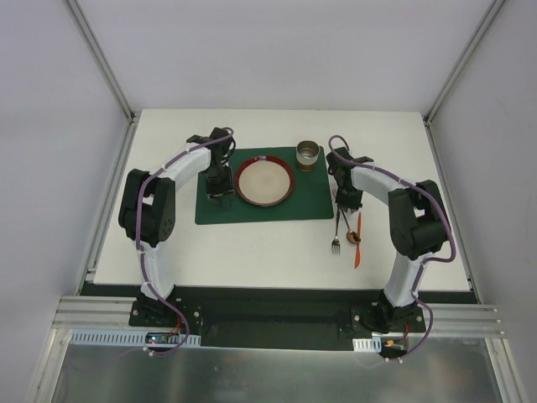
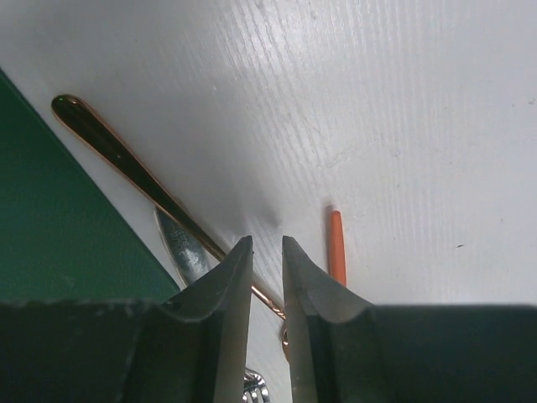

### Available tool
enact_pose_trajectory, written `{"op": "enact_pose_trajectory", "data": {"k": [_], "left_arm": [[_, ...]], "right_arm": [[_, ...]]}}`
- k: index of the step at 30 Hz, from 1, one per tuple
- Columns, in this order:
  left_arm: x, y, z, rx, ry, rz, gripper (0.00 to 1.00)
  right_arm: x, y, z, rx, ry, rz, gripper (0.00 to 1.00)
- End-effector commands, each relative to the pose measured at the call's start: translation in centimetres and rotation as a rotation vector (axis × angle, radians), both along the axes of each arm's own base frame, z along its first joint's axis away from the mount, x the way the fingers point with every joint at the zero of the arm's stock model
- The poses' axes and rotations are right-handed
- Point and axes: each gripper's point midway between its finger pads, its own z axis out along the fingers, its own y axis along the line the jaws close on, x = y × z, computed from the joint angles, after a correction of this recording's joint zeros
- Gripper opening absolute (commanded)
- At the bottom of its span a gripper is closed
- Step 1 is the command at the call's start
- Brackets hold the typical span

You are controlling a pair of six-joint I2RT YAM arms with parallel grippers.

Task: Set the dinner table for one person
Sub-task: Pick up the spoon from the center of the board.

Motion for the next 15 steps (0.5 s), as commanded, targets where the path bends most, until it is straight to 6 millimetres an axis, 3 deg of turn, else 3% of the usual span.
{"op": "enact_pose_trajectory", "data": {"k": [1, 8, 15], "left_arm": [[-0.2, -0.5, 1.2, -0.031, -0.032, 0.003, 0.34], [-0.6, -0.7, 1.0, -0.029, -0.034, -0.011, 0.33], [-0.5, -0.8, 1.2, -0.037, -0.039, -0.013, 0.31]], "right_arm": [[0.6, -0.1, 3.0, 0.019, -0.078, 0.004, 0.24], [-0.2, -0.1, 3.6, 0.041, -0.084, -0.005, 0.23], [-1.5, -0.4, 2.4, 0.039, -0.054, -0.008, 0.23]]}}
